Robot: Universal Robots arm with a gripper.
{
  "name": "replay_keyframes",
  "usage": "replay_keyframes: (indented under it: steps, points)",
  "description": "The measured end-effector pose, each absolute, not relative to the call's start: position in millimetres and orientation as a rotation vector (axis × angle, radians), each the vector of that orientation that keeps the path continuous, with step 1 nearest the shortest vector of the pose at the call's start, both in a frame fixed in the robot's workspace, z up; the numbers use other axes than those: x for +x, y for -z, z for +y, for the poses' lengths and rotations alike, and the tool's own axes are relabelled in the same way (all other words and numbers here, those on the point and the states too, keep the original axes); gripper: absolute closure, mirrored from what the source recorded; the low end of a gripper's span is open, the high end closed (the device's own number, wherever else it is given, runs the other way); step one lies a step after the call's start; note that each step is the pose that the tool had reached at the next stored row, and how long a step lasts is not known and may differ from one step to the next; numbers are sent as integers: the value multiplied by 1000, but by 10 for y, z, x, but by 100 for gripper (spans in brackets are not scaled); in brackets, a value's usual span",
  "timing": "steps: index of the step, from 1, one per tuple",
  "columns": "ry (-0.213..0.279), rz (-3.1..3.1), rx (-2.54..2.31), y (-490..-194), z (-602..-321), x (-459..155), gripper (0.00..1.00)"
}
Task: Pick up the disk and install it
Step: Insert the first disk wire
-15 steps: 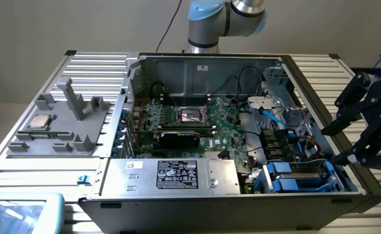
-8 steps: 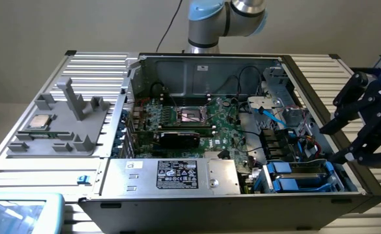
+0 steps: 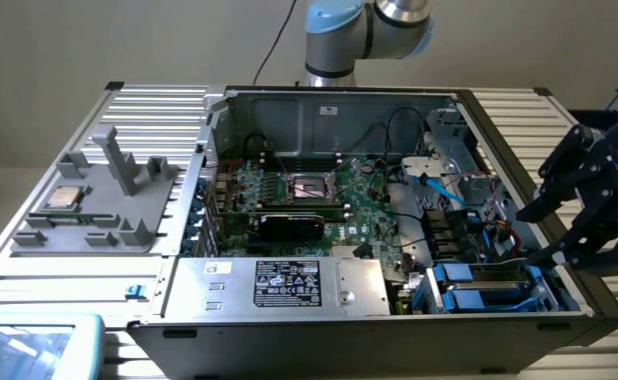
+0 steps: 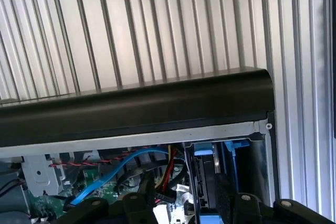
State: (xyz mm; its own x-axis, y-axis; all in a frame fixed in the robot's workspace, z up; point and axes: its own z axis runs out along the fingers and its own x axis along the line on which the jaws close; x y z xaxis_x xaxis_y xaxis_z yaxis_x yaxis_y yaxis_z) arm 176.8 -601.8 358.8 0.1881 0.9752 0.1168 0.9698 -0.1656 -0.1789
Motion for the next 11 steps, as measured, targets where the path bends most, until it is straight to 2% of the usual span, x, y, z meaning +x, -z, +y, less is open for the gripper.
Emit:
replay_keyframes:
  steps: [11]
  points:
    - [-33,-1797,-2305,-3475,-6003,1756,42]
